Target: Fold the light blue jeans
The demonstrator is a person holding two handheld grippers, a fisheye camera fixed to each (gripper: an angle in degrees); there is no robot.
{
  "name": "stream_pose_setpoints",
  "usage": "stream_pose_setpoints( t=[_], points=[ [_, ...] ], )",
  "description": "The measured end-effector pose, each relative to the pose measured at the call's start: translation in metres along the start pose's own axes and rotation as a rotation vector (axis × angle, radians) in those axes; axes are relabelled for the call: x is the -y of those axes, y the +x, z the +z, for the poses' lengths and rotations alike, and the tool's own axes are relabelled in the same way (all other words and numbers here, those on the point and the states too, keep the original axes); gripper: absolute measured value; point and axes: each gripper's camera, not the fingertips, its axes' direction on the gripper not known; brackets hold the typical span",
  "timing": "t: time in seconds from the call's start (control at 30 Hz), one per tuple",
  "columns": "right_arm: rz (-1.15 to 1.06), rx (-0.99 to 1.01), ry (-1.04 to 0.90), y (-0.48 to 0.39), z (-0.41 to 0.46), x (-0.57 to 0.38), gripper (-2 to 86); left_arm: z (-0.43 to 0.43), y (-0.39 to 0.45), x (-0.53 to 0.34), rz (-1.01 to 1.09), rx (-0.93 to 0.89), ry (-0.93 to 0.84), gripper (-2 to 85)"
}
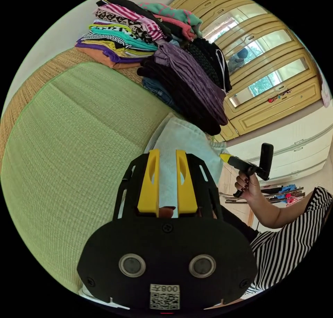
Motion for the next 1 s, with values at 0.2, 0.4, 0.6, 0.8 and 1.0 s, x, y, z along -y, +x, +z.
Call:
stream_pose_setpoints(
  t=[0.2, 0.4, 0.6, 0.8, 1.0],
  points=[
    [0.069, 0.015, -0.017, 0.03, -0.018, 0.008, 0.5, 0.082, 0.026, 0.043, 0.077, 0.171, -0.169, 6.7],
    [0.076, 0.034, -0.03, 0.043, -0.04, 0.021, 0.6, 0.131, 0.037, 0.067, 0.114, 0.226, -0.236, 2.6],
    [0.074, 0.081, -0.013, 0.046, -0.066, 0.031, 0.6, 0.137, 0.042, 0.076, 0.093, 0.156, -0.145, 0.5],
    [0.037, 0.271, 0.092, 0.027, -0.115, 0.048, 0.5, 0.092, 0.052, 0.069, 0.057, 0.074, 0.085, 0.1],
    [-0.086, 0.328, 0.193, -0.001, -0.155, 0.068, 0.5, 0.046, 0.082, 0.076, 0.137, 0.139, 0.308, 0.1]
  ],
)
